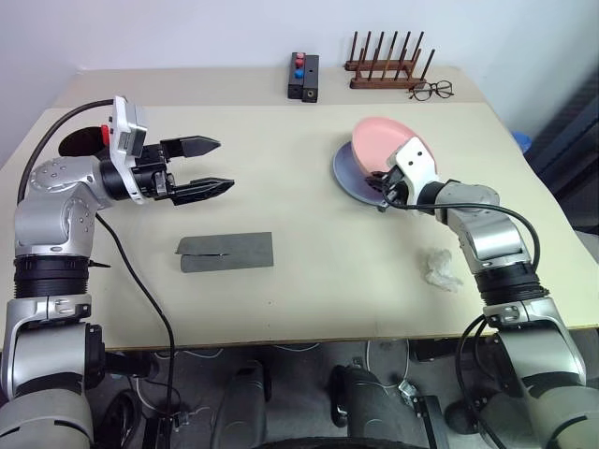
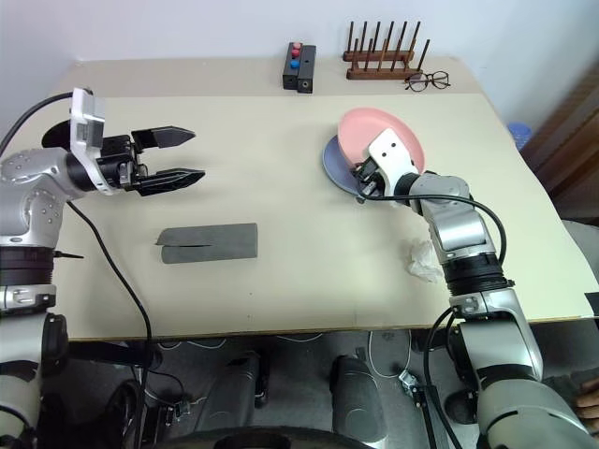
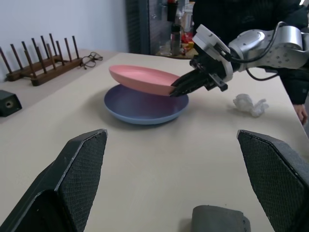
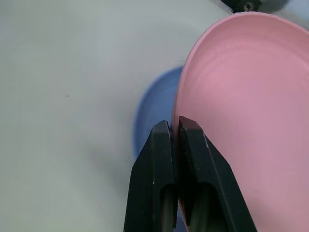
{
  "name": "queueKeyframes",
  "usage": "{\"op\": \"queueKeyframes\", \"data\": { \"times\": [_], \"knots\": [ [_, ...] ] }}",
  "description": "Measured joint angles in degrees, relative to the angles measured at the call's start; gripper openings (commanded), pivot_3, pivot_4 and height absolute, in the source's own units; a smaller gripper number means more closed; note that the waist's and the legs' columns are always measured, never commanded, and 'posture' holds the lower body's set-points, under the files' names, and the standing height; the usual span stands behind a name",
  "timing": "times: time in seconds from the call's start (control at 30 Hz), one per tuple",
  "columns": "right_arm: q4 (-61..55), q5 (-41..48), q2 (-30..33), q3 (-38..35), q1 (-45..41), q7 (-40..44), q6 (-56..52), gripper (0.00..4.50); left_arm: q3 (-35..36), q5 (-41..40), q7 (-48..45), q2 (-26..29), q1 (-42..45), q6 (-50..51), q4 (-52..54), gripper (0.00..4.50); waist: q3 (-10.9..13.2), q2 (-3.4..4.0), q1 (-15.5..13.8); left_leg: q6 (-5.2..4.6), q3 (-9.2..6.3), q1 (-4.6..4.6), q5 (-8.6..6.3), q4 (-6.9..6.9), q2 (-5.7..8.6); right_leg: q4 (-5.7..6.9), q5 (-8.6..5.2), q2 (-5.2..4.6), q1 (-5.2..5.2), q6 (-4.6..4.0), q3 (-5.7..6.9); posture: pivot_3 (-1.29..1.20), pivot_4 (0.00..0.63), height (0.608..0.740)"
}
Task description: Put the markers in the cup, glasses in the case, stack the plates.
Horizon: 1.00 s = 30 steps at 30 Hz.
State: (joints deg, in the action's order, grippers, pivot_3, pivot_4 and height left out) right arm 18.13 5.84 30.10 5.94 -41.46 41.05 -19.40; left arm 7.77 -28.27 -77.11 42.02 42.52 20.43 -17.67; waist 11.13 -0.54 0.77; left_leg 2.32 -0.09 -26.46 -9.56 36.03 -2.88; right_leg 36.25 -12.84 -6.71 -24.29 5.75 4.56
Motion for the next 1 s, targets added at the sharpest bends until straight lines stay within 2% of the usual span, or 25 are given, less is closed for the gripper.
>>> {"op": "queueKeyframes", "data": {
  "times": [0.07,0.3,0.43,0.57,0.7,0.8,1.0],
  "knots": [
    [0.0,0.2,-0.6,0.1,0.0,0.5,-0.2,0.99,0.0,0.0,0.0,0.0,0.0,0.1,0.0,4.5,0.0,0.0,-0.1,0.0,0.0,-0.01,0.0,0.0,0.0,0.0,0.0,0.0,0.0,0.0,0.0,0.0,0.15,0.74],
    [-0.6,2.3,0.3,-3.7,0.0,0.4,-2.1,4.35,-0.1,0.0,-0.2,0.0,0.1,0.5,0.0,4.5,0.0,0.01,-0.1,0.0,0.0,0.0,0.0,-0.01,0.0,0.0,0.0,0.0,0.0,0.0,0.0,0.0,0.15,0.74],
    [-8.1,9.5,4.5,-9.8,2.9,4.0,-10.0,4.35,-0.5,-0.1,-0.9,-0.6,0.3,0.9,0.4,4.5,0.0,0.02,-0.5,0.0,0.0,-0.03,0.0,-0.02,0.0,-0.02,0.0,0.0,0.0,0.0,0.0,0.0,0.15,0.74],
    [-19.6,22.3,13.5,-19.2,11.2,8.4,-29.2,4.35,-0.5,-0.7,-2.1,-0.7,0.2,1.9,0.9,4.5,0.0,0.03,-1.4,0.0,0.01,0.01,0.0,-0.02,-0.01,-0.04,-0.01,-0.01,0.04,-0.01,0.0,0.0,0.15,0.74],
    [-28.7,29.3,22.8,-21.0,17.1,11.7,-42.2,4.35,-1.4,-1.2,-3.2,-1.1,0.4,3.7,1.0,4.5,0.0,0.04,-1.3,0.01,0.0,0.05,-0.01,0.04,-0.03,-0.04,-0.11,-0.01,0.04,-0.25,0.0,0.0,0.15,0.74],
    [-31.8,29.3,28.5,-20.6,23.3,12.8,-44.8,4.35,-2.2,-1.2,-5.1,-1.0,0.1,4.0,1.5,4.5,0.0,0.02,-1.4,0.01,0.01,0.03,-0.02,0.02,-0.04,-0.12,-0.13,-0.02,0.04,-0.29,0.0,0.0,0.15,0.74],
    [-35.2,24.1,31.1,-15.4,32.2,12.9,-37.5,4.35,-3.1,-1.2,-8.2,-0.4,-1.0,3.9,2.8,4.5,0.0,0.04,-1.4,0.01,0.05,0.01,-0.02,0.06,-0.03,-0.12,-0.13,-0.03,0.02,-0.28,-0.01,0.0,0.15,0.74]
  ]
}}
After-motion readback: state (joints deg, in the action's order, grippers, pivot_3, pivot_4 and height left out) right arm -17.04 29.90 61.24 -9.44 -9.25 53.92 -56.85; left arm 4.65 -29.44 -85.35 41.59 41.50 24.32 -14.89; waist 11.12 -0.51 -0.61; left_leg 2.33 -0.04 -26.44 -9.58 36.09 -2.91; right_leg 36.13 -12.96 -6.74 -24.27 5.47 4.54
